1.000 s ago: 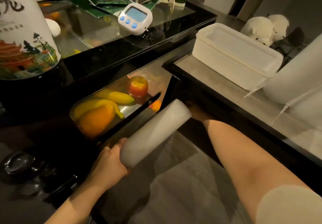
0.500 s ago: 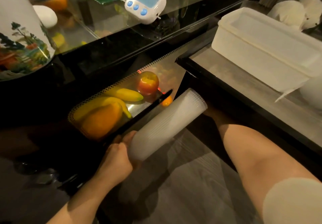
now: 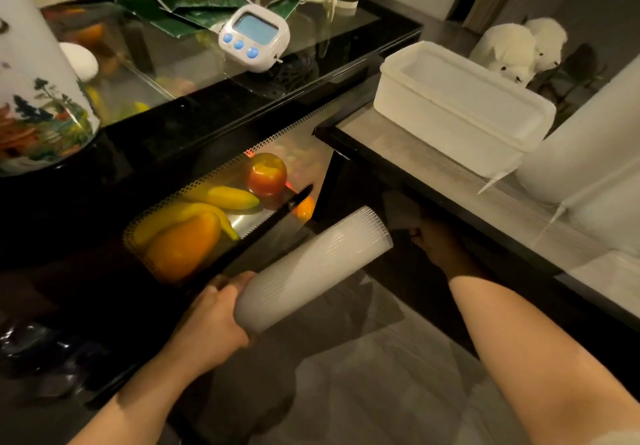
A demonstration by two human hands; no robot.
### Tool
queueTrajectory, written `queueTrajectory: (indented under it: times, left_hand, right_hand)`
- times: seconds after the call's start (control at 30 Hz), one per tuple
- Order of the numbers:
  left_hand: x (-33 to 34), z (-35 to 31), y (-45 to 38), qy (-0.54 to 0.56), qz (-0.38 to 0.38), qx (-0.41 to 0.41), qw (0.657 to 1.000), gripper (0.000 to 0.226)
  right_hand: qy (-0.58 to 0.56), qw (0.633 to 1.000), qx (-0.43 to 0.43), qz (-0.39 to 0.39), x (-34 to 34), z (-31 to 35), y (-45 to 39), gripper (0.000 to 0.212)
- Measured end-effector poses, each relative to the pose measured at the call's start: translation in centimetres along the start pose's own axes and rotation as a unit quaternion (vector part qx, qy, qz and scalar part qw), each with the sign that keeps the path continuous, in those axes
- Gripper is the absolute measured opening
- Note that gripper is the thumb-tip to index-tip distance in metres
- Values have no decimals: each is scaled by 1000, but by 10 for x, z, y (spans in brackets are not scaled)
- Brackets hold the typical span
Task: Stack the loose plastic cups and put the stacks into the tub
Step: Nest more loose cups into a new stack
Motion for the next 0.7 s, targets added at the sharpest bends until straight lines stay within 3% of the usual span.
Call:
queueTrajectory:
  times: [0.1,0.17,0.3,0.43,0.57,0.7]
  left_hand:
    - [1,4,10,9,10,1,1000,102]
    - [0,3,15,4,12,9,1000,103]
    - [-3,0,23,3,9,31,999,102]
    - [-4,-3,32,7,27,52,998,99]
    - [-8,-2,43,25,39,60,997,101]
    - [-15,-12,57,34,58,101,993,79]
  right_hand:
    - [-171,983,47,52,-9,-12,13,27]
    - [-224,970,24,90,-11,-9,31,30]
    - [-280,946,75,144,-5,-18,59,25]
    - [-203,952,62,219,3,-16,93,12]
    - [-178,967,18,182,-6,-12,113,12]
    - [-177,970,-8,166,-20,-9,128,19]
Point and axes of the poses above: each hand's wrist, its own y-axis away from the middle knuckle, its own x-axis out of the palm, z = x × y, the point moved 8 cm from there along -y, towards the middle knuckle, and after that the axes turned 2 degrees about x, right-handed, at the moved point
